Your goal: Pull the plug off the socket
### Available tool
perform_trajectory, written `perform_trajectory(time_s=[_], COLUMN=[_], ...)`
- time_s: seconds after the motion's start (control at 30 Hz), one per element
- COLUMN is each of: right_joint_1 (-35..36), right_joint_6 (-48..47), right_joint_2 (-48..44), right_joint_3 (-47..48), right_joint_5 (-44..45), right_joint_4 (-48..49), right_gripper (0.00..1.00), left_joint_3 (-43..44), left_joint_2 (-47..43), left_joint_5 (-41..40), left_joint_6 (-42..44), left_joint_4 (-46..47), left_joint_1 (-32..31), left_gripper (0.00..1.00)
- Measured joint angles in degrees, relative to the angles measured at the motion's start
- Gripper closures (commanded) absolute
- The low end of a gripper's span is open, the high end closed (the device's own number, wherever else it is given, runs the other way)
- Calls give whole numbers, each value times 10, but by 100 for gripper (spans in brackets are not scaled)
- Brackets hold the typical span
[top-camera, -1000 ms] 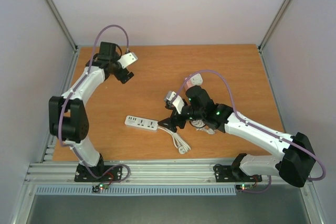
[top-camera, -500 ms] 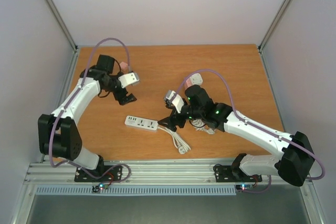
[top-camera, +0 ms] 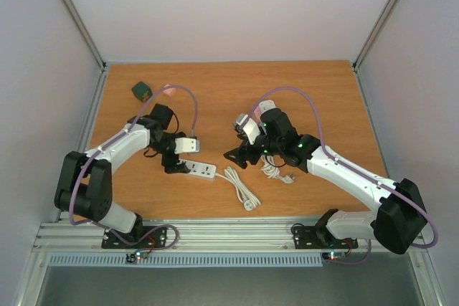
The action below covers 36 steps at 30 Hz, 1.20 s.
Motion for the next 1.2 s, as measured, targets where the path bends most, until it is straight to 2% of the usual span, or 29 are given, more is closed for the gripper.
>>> perform_trajectory(time_s=[0.43,0.63,0.8,0.93,1.07,1.2], right_joint_1=[-27,-18,9,22,40,79], right_joint_6=[-7,-27,-63,-83,-90,-89], right_joint_2=[5,68,120,133,138,158], right_joint_3=[-3,-3,-3,-7,-19,-25], right_joint_5=[-13,-14,18,40,55,61], right_joint_4=[-1,-12,-56,-89,-116,-135], right_gripper=[9,13,13,15,16,23], left_joint_3=[-60,-60,-60,-60,-75,-92], left_joint_2=[0,-11,-41,-77,-108,-118], left_joint_5=[-3,-5,14,41,56,63], left_joint_6=[17,14,-3,-25,-49,-68], left_joint_4=[76,81,81,90,123,143], left_joint_1=[-25,-25,3,47,63,63], left_gripper=[10,11,10,10,9,9])
